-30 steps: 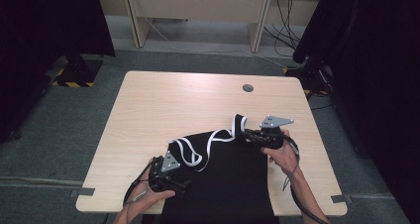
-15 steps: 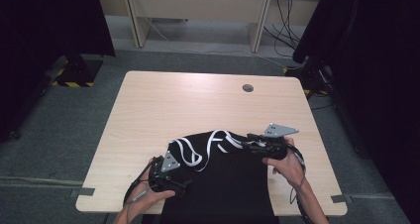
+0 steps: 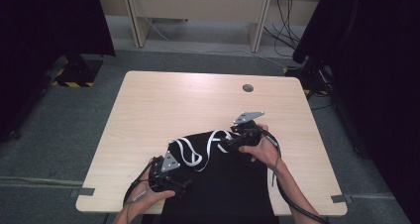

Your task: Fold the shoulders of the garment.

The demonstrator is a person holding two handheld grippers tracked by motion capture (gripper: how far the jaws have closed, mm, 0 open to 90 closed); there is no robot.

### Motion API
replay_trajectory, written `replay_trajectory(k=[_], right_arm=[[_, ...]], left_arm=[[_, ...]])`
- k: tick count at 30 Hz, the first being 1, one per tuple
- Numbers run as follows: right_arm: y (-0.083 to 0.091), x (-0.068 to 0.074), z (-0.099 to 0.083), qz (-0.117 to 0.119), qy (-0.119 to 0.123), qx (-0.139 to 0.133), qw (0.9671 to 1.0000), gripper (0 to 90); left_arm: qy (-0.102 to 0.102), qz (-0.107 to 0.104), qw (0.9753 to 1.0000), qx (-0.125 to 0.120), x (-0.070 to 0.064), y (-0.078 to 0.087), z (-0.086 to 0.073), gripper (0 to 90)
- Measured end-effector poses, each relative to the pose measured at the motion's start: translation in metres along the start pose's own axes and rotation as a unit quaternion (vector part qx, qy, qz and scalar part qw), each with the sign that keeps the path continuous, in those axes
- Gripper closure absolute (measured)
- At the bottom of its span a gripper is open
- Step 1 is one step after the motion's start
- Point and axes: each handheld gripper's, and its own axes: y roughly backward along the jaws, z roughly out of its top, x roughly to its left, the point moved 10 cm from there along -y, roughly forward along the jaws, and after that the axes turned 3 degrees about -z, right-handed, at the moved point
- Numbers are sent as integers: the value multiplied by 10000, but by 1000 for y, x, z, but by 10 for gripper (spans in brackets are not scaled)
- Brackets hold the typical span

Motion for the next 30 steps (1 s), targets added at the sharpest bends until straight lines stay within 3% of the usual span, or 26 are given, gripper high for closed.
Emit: replay_trajectory(k=[4,8,14,19,21,23,26,30], right_arm=[[-4,-1,-8,205,233,121,9994,713],[20,1,-12,313,210,-317,9988,795],[62,12,-30,267,119,-805,9963,779],[73,24,-64,318,-12,-755,9966,643],[78,22,-71,314,-142,-813,9961,599],[84,14,-66,160,-257,-944,9951,579],[81,3,-59,-131,-209,-885,9958,547],[62,1,-56,-157,-254,-709,9970,532]], left_arm=[[-1,1,10000,1,0,0,0,1],[0,1,10000,1,0,0,0,1],[1,-1,10000,1,0,0,0,0],[0,0,10000,1,0,0,0,0],[1,2,10000,1,0,0,0,0],[1,2,10000,1,0,0,0,0],[1,2,10000,2,0,0,0,0],[0,3,10000,1,0,0,0,0]])
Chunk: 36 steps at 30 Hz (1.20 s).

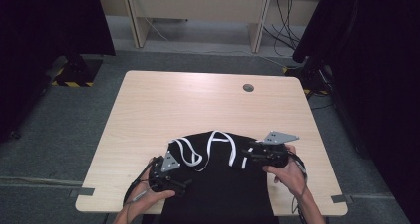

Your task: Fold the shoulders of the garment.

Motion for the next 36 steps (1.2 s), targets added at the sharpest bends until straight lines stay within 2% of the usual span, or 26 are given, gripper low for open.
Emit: replay_trajectory(k=[3,6,7,8,10,15,17,23,25,27,30,36], right_arm=[[-17,-3,-10,-145,103,312,9994,529],[-29,-2,-29,-245,280,709,9968,516],[-30,-2,-30,-299,339,630,9970,516],[-30,-2,-30,-332,294,595,9972,509],[-27,-3,-31,-428,294,694,9962,444],[-5,-6,-23,-470,37,384,9982,408],[3,-8,-29,-529,-19,397,9978,392],[19,-8,-63,-616,-197,680,9956,357],[20,-7,-70,-665,-143,752,9948,348],[20,-7,-71,-686,-155,654,9954,348],[19,-9,-70,-713,-175,672,9950,345],[15,-22,-67,-755,-205,633,9949,340]], left_arm=[[3,1,10000,-2,0,0,0,0],[3,1,10000,-2,0,0,0,0],[3,1,10000,-1,0,0,0,0],[4,2,10000,-1,0,0,0,0],[5,5,10000,-2,0,0,0,0],[10,12,10000,-2,0,0,0,0],[15,15,10000,-1,0,0,0,0],[18,18,10000,-3,0,0,0,0],[18,19,10000,-4,0,0,0,0],[17,18,10000,-2,0,0,0,0],[23,18,10000,1,0,0,0,0],[45,32,10000,10,2,-3,2,0]])
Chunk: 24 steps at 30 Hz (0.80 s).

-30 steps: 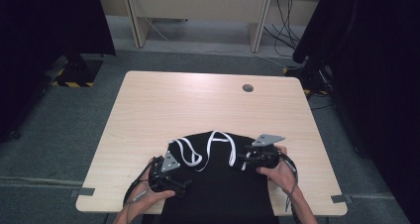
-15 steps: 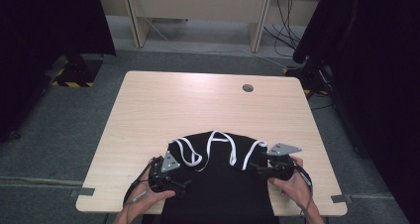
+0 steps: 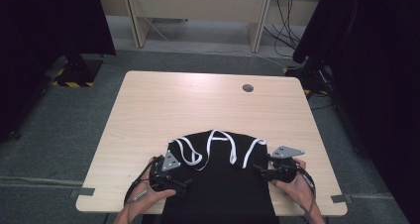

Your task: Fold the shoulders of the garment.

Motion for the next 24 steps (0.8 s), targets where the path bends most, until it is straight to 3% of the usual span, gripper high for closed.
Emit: replay_trajectory(k=[17,24], right_arm=[[-6,-28,4,-212,-225,-43,9995,314],[-6,-28,4,-235,-249,-63,9994,313]], left_arm=[[-12,-61,10000,-17,10,-13,13,0],[-9,-52,10000,-22,9,-12,13,0]])
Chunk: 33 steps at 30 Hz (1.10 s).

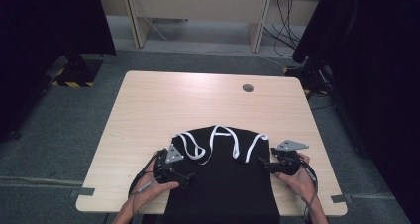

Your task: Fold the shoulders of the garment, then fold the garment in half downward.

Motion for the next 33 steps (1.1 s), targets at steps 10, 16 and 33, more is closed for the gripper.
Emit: replay_trajectory(k=[10,16,33], right_arm=[[0,0,0,-14,-18,-18,10000,302],[0,2,0,51,-49,153,9999,204],[-13,-16,44,-45,-209,-186,9996,167]], left_arm=[[0,-1,10000,1,0,0,0,0],[80,-136,9998,-79,-1,3,0,0],[473,-68,9982,-372,36,9,33,13]])
